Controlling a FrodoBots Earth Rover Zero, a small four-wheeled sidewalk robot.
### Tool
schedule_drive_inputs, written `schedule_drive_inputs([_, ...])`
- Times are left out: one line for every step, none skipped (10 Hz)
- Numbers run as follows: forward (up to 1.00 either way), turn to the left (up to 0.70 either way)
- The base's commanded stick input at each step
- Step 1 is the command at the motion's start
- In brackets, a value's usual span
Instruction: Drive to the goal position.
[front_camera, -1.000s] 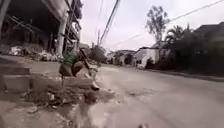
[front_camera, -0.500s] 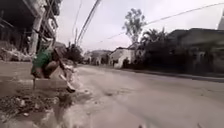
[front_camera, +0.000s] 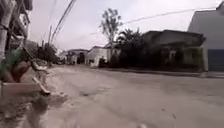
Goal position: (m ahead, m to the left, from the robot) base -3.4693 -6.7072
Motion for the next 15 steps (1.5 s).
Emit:
schedule_drive_inputs([0.0, -0.7])
schedule_drive_inputs([0.0, -0.7])
schedule_drive_inputs([0.0, -0.7])
schedule_drive_inputs([0.0, -0.7])
schedule_drive_inputs([0.0, -0.7])
schedule_drive_inputs([0.0, -0.7])
schedule_drive_inputs([0.0, -0.7])
schedule_drive_inputs([0.0, -0.7])
schedule_drive_inputs([0.0, -0.7])
schedule_drive_inputs([0.0, -0.7])
schedule_drive_inputs([0.0, -0.7])
schedule_drive_inputs([0.0, -0.7])
schedule_drive_inputs([0.0, -0.7])
schedule_drive_inputs([0.0, -0.7])
schedule_drive_inputs([0.0, -0.7])
